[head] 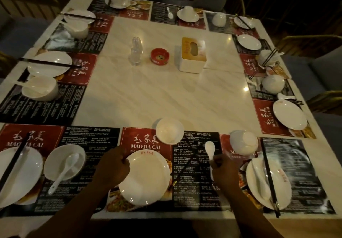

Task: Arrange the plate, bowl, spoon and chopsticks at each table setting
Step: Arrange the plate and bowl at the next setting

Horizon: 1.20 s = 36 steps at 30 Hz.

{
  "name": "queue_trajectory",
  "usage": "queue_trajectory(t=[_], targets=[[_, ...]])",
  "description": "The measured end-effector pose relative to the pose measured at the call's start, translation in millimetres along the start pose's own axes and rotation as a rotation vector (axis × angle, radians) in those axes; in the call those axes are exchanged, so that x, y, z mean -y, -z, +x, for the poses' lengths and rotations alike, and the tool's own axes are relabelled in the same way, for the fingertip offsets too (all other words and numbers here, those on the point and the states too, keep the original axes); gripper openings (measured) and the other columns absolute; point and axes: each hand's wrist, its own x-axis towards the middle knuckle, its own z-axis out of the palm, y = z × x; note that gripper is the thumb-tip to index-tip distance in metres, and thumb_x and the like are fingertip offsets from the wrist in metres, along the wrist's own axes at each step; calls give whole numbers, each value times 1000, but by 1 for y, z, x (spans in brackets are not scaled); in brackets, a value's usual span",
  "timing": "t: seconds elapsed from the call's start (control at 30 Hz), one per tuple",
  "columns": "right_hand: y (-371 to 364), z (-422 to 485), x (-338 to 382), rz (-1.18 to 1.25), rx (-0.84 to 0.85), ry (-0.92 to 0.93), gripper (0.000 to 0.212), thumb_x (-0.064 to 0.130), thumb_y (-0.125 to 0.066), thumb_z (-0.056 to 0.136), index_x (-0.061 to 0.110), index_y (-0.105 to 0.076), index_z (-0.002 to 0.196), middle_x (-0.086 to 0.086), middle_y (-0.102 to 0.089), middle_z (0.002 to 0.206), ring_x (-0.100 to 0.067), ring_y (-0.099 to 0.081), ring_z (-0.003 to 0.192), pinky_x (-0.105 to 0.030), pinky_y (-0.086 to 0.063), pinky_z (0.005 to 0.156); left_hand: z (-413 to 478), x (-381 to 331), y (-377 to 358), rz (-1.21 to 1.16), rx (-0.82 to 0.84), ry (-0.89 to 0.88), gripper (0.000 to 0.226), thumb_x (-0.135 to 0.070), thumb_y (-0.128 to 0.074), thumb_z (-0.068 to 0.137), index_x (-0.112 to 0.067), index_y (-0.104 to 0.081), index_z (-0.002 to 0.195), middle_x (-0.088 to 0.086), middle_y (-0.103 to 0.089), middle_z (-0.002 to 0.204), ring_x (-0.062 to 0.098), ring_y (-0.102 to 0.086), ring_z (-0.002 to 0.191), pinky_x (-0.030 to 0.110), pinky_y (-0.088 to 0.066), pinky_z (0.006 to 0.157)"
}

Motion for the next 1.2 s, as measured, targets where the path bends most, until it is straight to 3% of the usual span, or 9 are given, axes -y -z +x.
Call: queue_trajectory(t=[0.07, 0.23, 0.4, 0.53, 0.67, 0.83, 0.93, 1.07, 1.2], targets=[[-2, 10, -10, 6, 17, -12, 14, 12, -73, 87, 12, -67, 100, -3, -73, 92, -21, -69, 87, -38, -54, 83, 0, 0, -3, 0, 2, -2, 26, -11, -69, 82, -32, -54, 84, -17, -52, 79, 1, -50, 69, 16, -36, 59], [-16, 21, -21, -44, 13, 10, 10, 20, -71, 90, 19, -65, 98, 2, -71, 91, -12, -62, 81, -19, -34, 70, -2, 8, -7, 6, 103, 81, 18, -16, -66, 86, -28, -63, 99, -9, -63, 92, 12, -62, 87, 28, -52, 76], [-19, 19, -23, -31, 2, 23, 10, 20, -69, 92, 19, -63, 100, -5, -72, 93, -21, -65, 83, -34, -51, 79, -4, 14, -9, -2, 154, 150, 24, -18, -64, 88, -27, -60, 111, -13, -56, 90, 11, -57, 86, 27, -45, 74], [-14, 8, -16, -123, 28, 92, 9, 21, -68, 91, 20, -63, 98, -4, -69, 94, -17, -61, 80, -35, -52, 74, -4, 19, -9, -29, 179, 173, 22, -19, -64, 89, -27, -61, 110, -8, -63, 97, 12, -60, 87, 29, -49, 77], [-16, -13, 4, -277, -87, 257, 21, 16, -71, 87, 11, -66, 107, -11, -63, 102, -28, -59, 92, -38, -53, 76, -5, 23, -9, -54, 183, 155, 22, -16, -66, 90, -23, -64, 110, -3, -67, 100, 13, -61, 87, 26, -45, 76], [-53, -53, 52, -110, 237, 312, 18, 22, -63, 94, 26, -66, 111, 9, -69, 96, -4, -62, 80, -21, -52, 71, -5, 25, -4, -124, 205, 139, 23, -12, -66, 90, -25, -65, 109, -4, -68, 96, 12, -65, 84, 30, -55, 77], [-73, -61, 66, -107, 311, 320, 21, 25, -61, 95, 26, -67, 115, 5, -73, 101, -12, -66, 87, -28, -55, 79, -4, 28, -2, -159, 223, 133, 24, -11, -67, 89, -27, -67, 107, -5, -68, 95, 11, -65, 82, 31, -57, 73], [-86, -64, 68, -146, 299, 303, 25, 20, -59, 95, 22, -65, 119, -2, -72, 105, -20, -67, 96, -24, -47, 82, -3, 30, -1, -196, 242, 143, 27, -10, -69, 88, -31, -68, 105, -10, -66, 90, 10, -65, 83, 31, -58, 72], [-91, -63, 68, -125, 286, 261, 24, 20, -61, 94, 22, -65, 118, -3, -72, 104, -20, -67, 95, -28, -52, 83, -2, 33, 0, -210, 250, 146, 29, -10, -69, 87, -34, -69, 104, -13, -66, 91, 2, -62, 83, 21, -53, 68]])
